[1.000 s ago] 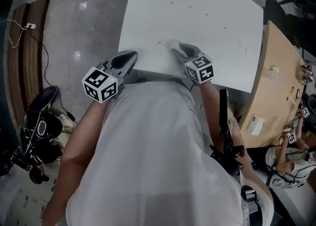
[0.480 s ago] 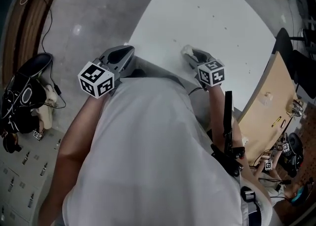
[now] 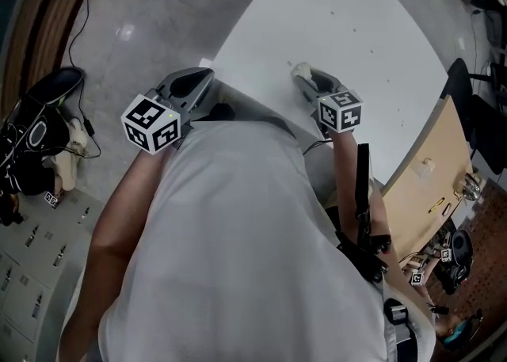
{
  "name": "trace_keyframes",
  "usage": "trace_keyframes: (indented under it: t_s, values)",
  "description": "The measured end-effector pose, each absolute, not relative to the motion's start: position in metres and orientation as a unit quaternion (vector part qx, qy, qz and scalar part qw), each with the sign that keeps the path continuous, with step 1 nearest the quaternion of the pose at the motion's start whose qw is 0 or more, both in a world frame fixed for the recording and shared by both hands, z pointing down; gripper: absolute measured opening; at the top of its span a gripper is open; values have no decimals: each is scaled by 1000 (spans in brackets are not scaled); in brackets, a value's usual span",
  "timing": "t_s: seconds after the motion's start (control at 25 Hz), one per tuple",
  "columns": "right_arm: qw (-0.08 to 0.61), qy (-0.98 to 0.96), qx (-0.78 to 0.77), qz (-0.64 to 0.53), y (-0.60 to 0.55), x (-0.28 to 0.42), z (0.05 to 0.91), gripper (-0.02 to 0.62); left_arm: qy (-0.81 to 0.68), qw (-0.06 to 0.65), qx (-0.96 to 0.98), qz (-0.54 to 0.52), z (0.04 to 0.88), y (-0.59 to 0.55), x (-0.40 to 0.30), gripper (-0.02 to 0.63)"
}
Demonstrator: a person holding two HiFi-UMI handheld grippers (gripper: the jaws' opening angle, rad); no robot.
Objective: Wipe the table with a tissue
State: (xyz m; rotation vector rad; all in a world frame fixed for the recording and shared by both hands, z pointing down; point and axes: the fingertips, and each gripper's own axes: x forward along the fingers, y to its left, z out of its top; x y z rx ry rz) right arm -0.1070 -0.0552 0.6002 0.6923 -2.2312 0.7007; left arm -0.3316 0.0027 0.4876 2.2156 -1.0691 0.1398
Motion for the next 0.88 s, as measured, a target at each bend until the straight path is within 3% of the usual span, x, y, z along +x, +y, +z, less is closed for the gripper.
trace_keyframes:
  t_s: [0.56,0.64,0.76,0.88]
  values:
    - [329,-884,237,233,-105,-180,605,137,-440,333,832,46,491,5,-359,6]
    - [258,-880,275,287,-124,-186,592,137,-436,330,836,47,489,1,-358,6]
    - [90,-867,344,350,-165,-175,541,137,-424,321,846,47,484,-9,-353,6]
    - [25,-867,359,343,-178,-159,505,137,-413,315,853,48,480,-15,-347,6]
